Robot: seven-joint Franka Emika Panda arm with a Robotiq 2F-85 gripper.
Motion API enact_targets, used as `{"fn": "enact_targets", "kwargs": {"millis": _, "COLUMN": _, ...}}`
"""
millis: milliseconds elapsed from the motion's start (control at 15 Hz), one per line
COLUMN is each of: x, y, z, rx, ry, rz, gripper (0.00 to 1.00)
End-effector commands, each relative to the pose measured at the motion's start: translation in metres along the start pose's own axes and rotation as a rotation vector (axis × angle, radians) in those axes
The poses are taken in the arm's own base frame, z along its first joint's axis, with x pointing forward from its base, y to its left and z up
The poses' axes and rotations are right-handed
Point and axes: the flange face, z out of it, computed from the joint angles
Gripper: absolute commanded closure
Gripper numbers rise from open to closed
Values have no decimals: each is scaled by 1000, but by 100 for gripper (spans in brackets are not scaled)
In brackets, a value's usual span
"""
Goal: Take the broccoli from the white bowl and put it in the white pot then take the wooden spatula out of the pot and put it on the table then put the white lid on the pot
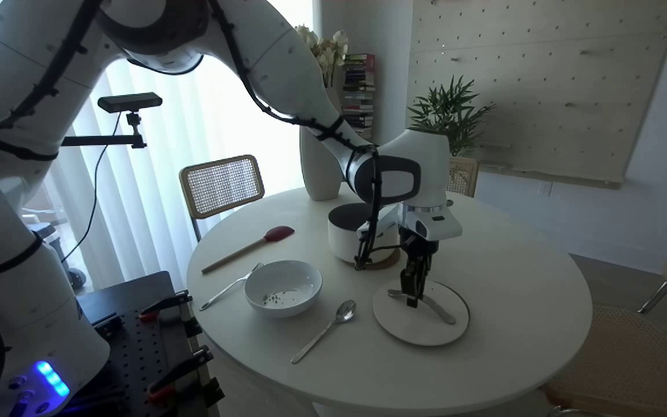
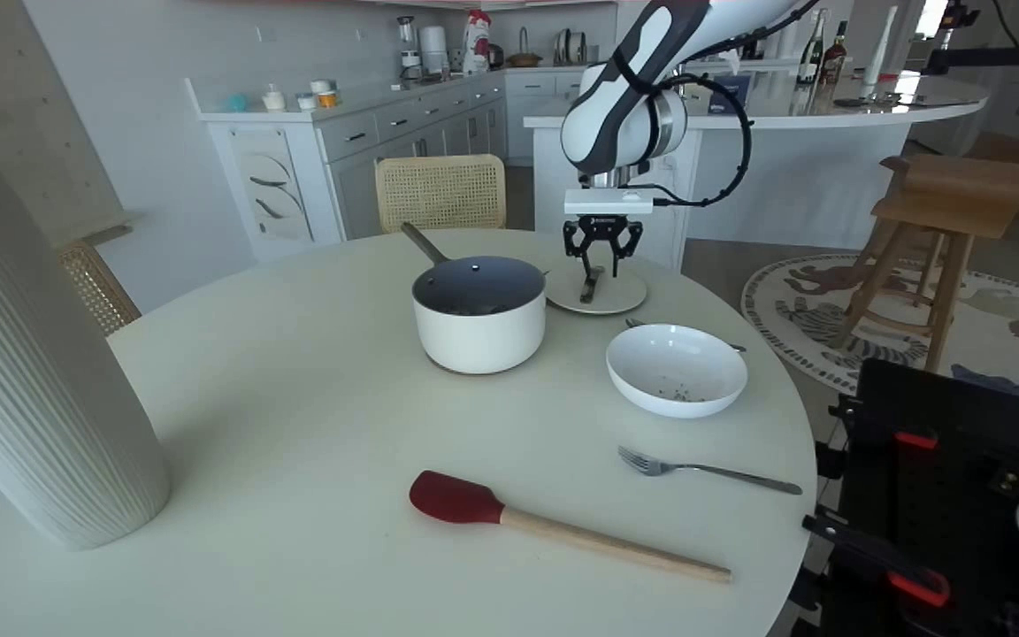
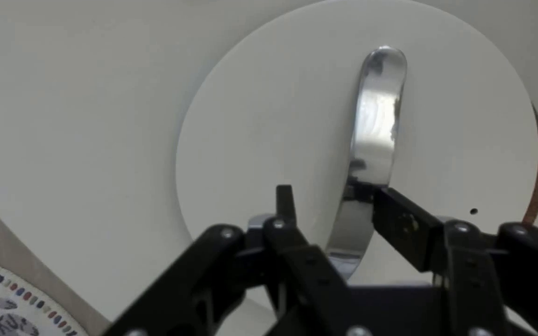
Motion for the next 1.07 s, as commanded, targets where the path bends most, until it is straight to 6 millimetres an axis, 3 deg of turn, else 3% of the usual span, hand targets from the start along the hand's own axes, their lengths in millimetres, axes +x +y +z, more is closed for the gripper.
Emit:
{"fn": "enact_targets", "kwargs": {"millis": 0, "x": 4, "y": -1, "z": 4, "rx": 2, "ry": 25, "rz": 14, "gripper": 81}}
{"fn": "enact_targets", "kwargs": {"millis": 200, "x": 5, "y": 1, "z": 5, "rx": 7, "ry": 27, "rz": 18, "gripper": 99}}
{"fn": "enact_targets", "kwargs": {"millis": 333, "x": 7, "y": 3, "z": 6, "rx": 3, "ry": 15, "rz": 20, "gripper": 100}}
{"fn": "enact_targets", "kwargs": {"millis": 400, "x": 7, "y": 2, "z": 6, "rx": 3, "ry": 15, "rz": 18, "gripper": 70}}
{"fn": "enact_targets", "kwargs": {"millis": 600, "x": 8, "y": 2, "z": 8, "rx": 1, "ry": 11, "rz": 13, "gripper": 56}}
{"fn": "enact_targets", "kwargs": {"millis": 1000, "x": 8, "y": 2, "z": 12, "rx": -6, "ry": 7, "rz": 8, "gripper": 10}}
